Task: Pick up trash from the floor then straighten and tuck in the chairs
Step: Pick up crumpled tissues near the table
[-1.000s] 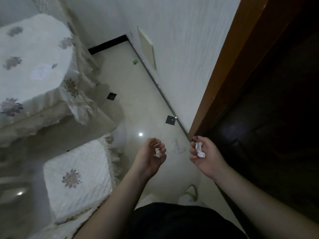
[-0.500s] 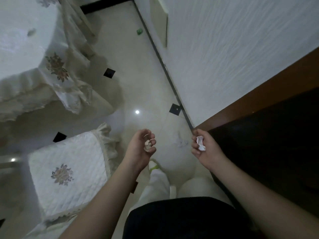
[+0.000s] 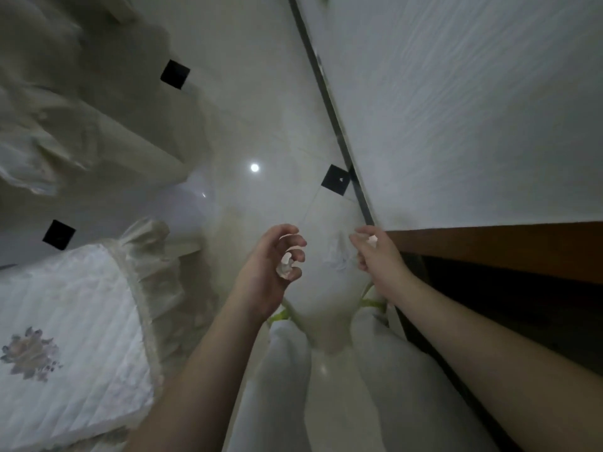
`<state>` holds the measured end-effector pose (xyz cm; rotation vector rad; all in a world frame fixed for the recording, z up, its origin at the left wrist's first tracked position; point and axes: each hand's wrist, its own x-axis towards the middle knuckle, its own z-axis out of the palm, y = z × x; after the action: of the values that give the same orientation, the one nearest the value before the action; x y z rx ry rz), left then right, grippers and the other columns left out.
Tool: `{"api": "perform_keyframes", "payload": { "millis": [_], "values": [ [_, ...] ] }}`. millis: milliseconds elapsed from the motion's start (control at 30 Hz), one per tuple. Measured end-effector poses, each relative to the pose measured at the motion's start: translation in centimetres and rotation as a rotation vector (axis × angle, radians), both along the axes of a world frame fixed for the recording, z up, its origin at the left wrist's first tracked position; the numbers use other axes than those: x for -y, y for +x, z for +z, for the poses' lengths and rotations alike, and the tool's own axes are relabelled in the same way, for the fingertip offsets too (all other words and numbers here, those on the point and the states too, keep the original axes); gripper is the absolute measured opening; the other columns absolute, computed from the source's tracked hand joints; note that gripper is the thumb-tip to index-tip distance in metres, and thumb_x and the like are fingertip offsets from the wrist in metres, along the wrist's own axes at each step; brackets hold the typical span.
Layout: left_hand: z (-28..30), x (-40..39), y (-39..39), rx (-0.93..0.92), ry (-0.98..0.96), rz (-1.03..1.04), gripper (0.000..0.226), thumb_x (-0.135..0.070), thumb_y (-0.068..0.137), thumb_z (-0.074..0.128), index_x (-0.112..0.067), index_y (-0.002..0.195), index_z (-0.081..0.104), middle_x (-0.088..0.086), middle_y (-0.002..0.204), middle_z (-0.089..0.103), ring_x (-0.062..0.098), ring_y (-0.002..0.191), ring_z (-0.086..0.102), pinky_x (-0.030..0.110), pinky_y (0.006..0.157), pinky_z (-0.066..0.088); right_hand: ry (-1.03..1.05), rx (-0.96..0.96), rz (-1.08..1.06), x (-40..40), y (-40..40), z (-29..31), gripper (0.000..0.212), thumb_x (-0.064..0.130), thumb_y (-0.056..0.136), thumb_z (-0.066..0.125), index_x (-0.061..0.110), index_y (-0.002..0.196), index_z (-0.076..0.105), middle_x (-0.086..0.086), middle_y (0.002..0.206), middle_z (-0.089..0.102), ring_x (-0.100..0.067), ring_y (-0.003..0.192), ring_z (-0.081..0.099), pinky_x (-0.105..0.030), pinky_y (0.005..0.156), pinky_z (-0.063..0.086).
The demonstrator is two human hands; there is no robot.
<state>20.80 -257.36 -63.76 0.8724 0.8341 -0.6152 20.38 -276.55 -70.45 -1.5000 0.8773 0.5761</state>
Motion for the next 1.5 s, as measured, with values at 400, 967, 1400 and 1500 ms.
{"api": "perform_keyframes", "payload": {
  "millis": [400, 967, 1400, 1500],
  "values": [
    [-22.1, 1.6, 1.5, -0.090, 0.033, 0.047, 0.009, -0.023, 0.088, 0.053, -0.018, 0.086, 0.060, 0.001, 0.077, 0.060, 0.014, 0.059, 0.048, 0.020, 0.044, 0.030, -0.341, -0.032, 0.695, 0.9, -1.4, -29.7, 0.080, 0.016, 0.081, 0.072, 0.033, 0.143, 0.025, -0.008, 0.133, 0.043, -0.027, 0.111, 0.053, -0.040, 0.095, 0.047],
    [-34.3, -4.2, 0.7, 0.012, 0.183, -0.077, 0.015, -0.021, 0.090, 0.049, -0.019, 0.085, 0.063, 0.003, 0.081, 0.062, 0.014, 0.060, 0.051, 0.023, 0.047, 0.025, -0.880, -0.128, 1.336, 2.0, -1.6, -47.9, 0.036, 0.019, 0.087, 0.060, 0.009, 0.120, 0.048, -0.015, 0.123, 0.044, -0.035, 0.101, 0.056, -0.039, 0.088, 0.042],
    [-17.4, 0.5, -3.7, -0.107, 0.074, 0.018, 0.011, -0.018, 0.091, 0.049, -0.017, 0.089, 0.060, 0.003, 0.078, 0.062, 0.014, 0.057, 0.052, 0.021, 0.045, 0.027, -0.295, -0.052, 0.385, 2.3, 0.6, -22.6, 0.025, 0.017, 0.085, 0.055, 0.013, 0.110, 0.056, -0.004, 0.100, 0.060, -0.021, 0.092, 0.060, -0.031, 0.080, 0.050],
    [-11.5, -0.2, -4.7, -0.090, 0.058, 0.056, 0.015, -0.019, 0.090, 0.052, -0.019, 0.104, 0.058, 0.003, 0.081, 0.063, 0.014, 0.060, 0.053, 0.022, 0.048, 0.030, -0.158, -0.014, 0.213, 1.5, 1.0, -14.4, 0.027, 0.008, 0.087, 0.051, 0.017, 0.112, 0.052, -0.002, 0.098, 0.057, -0.018, 0.084, 0.059, -0.025, 0.063, 0.054]
  ]
}}
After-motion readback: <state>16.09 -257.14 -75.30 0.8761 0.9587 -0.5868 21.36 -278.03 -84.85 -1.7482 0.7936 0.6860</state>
